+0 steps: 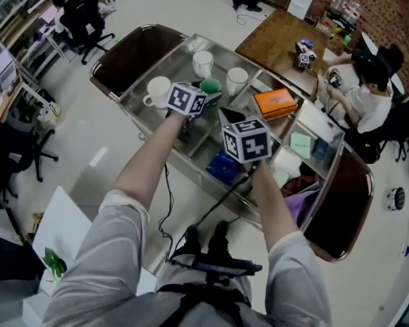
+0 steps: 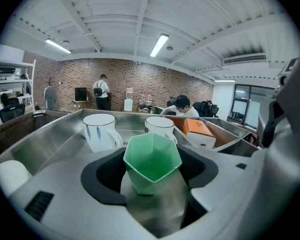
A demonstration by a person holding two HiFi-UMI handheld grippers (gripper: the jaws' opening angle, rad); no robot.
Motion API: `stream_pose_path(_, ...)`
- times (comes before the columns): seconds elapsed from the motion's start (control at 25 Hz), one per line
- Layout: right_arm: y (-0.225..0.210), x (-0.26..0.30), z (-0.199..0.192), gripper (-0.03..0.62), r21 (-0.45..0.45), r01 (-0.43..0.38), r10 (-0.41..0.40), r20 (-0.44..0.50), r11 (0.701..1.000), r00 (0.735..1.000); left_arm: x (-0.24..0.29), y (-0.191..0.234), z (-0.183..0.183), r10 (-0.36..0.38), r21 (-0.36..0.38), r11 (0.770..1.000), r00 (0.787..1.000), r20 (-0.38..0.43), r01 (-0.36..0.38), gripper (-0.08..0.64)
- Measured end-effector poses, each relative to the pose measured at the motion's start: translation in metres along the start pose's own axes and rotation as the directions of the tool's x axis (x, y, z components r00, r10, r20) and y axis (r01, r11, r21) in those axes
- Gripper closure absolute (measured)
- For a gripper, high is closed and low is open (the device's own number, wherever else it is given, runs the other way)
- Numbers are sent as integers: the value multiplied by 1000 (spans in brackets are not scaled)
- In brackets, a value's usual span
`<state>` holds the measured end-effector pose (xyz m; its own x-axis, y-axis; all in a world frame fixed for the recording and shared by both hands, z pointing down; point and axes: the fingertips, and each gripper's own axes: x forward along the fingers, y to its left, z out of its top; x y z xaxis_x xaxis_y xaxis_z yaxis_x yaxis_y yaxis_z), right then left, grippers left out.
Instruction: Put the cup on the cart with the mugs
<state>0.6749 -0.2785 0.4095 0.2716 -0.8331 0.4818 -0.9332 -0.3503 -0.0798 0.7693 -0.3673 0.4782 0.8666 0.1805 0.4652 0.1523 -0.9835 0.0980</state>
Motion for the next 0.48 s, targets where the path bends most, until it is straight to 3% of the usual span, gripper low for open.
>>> stream_pose_path(0.24,-4,2,-4,584,3,3,-2,-5,1000,1000,7,-1,-6,-2,2,1000,1000,0,2,238)
stream_pose_path(0.36,-6,2,-4,584,4,5,-5,-5,1000,1000,7,-2,-9,1,8,1000,1000,-15,-1,154)
stream_pose_path(0.48,-6,1,-4,584,2,10,-10,-7,1000,1000,5,-1,-11,4,15,1000,1000,-15,-4,132)
